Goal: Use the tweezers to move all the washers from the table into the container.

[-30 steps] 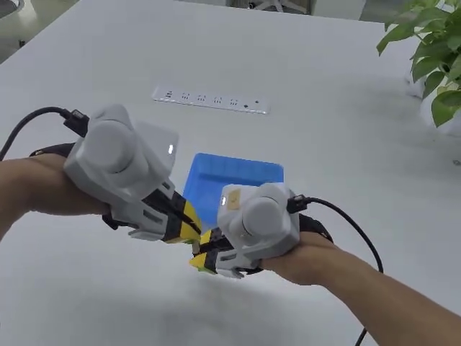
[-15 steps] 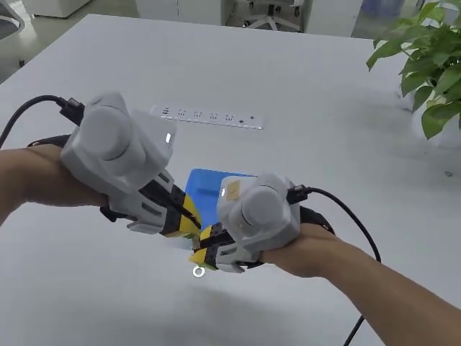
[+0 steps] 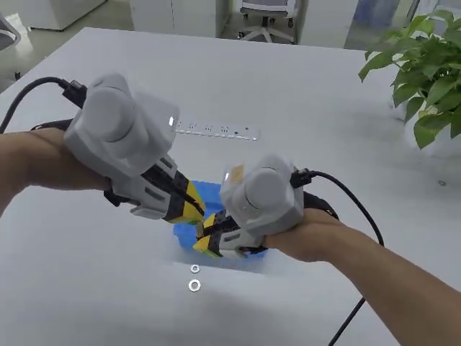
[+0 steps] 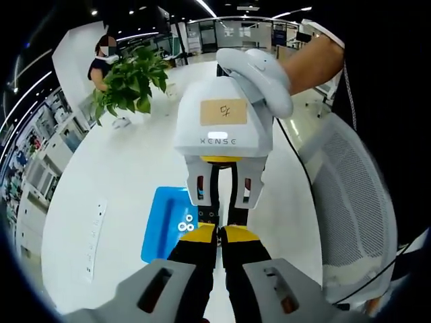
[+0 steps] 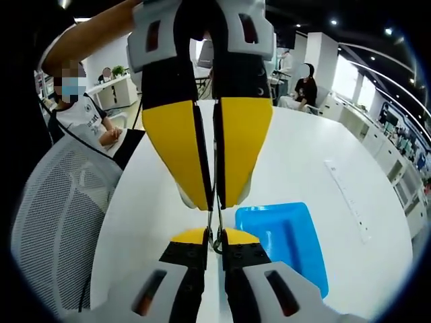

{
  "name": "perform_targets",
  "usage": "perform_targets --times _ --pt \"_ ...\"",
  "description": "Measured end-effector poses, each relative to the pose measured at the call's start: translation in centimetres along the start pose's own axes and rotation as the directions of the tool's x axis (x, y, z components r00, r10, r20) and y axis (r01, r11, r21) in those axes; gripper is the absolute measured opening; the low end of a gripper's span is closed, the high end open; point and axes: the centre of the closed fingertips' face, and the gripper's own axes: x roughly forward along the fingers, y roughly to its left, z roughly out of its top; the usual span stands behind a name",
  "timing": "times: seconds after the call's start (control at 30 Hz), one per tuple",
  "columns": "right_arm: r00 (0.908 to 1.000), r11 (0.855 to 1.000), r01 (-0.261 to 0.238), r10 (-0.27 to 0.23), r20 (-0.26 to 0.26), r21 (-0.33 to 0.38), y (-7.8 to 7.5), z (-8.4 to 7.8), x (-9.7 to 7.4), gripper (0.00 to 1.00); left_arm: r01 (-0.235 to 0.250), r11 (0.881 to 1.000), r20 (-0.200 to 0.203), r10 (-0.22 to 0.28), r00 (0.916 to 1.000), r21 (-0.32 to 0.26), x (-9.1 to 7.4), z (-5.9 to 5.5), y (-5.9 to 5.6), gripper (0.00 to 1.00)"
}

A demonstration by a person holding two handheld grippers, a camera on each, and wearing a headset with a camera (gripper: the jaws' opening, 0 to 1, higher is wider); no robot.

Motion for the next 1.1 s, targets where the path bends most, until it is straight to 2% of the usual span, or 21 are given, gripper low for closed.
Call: perform_targets --times 0.47,0.7,1.1 --pt "0.9996 1.000 0.028 -0.028 0.002 0.009 -3.2 -0.6 -0.3 0.09 -0.009 1.000 0.006 0.009 0.9999 0.015 0.7 0.2 2.9 0.06" --pt "0.9996 0.999 0.029 -0.029 0.003 0.016 -4.4 -1.4 0.1 0.09 -0.007 1.000 0.008 0.007 0.9999 0.015 1.6 -0.4 4.2 0.06" --pt "0.9999 0.999 0.016 -0.016 0.002 0.046 -5.7 -3.2 1.3 0.09 0.012 1.000 0.000 -0.012 0.9999 0.005 3.6 -1.6 5.7 0.06"
